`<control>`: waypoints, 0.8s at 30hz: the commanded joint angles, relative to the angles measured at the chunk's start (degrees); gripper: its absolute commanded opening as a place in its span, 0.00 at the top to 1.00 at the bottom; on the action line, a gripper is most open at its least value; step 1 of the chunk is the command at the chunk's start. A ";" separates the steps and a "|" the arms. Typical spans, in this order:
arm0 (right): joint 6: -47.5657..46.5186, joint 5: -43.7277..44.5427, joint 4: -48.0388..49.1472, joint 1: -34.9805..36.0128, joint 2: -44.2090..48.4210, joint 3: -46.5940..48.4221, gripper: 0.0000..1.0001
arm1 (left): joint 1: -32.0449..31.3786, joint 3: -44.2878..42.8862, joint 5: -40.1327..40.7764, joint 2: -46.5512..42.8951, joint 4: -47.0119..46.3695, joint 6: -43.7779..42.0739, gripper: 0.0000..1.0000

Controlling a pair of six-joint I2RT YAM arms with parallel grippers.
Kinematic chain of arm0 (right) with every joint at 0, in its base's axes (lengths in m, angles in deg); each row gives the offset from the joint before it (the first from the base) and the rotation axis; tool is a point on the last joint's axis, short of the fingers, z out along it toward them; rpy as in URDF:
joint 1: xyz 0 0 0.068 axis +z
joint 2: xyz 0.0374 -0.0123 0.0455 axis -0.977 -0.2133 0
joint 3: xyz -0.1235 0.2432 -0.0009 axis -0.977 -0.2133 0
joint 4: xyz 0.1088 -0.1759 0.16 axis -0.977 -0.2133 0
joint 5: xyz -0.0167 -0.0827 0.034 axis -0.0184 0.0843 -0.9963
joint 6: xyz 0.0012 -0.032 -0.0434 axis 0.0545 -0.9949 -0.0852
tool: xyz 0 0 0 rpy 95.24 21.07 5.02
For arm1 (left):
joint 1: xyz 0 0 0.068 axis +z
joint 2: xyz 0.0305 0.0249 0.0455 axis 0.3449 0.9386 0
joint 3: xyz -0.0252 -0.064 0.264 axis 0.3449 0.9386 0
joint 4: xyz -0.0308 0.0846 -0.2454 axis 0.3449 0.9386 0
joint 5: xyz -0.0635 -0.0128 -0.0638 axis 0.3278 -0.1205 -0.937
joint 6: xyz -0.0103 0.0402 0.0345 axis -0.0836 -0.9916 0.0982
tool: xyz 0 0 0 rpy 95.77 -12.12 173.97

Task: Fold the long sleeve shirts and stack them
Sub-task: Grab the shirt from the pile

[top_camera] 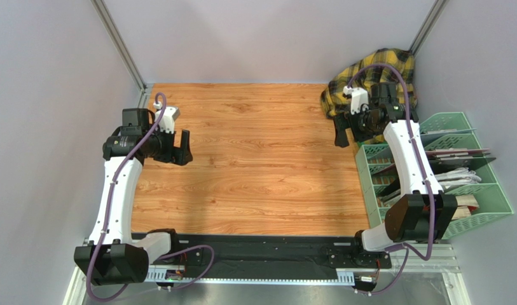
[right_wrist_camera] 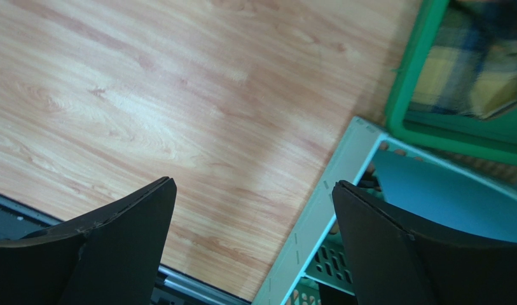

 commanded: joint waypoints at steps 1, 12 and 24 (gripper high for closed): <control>1.74 4.77 5.26 0.14 -2.64 9.95 0.00 | 0.23 -3.00 0.32 -0.18 -1.44 -0.10 0.01; 6.06 12.78 6.67 -1.88 -31.81 52.12 0.00 | 0.23 -7.94 3.92 5.71 -3.37 -1.07 0.01; -12.02 23.14 16.51 5.41 -44.83 44.77 0.01 | 0.32 -7.76 3.66 11.25 -3.46 -2.39 0.01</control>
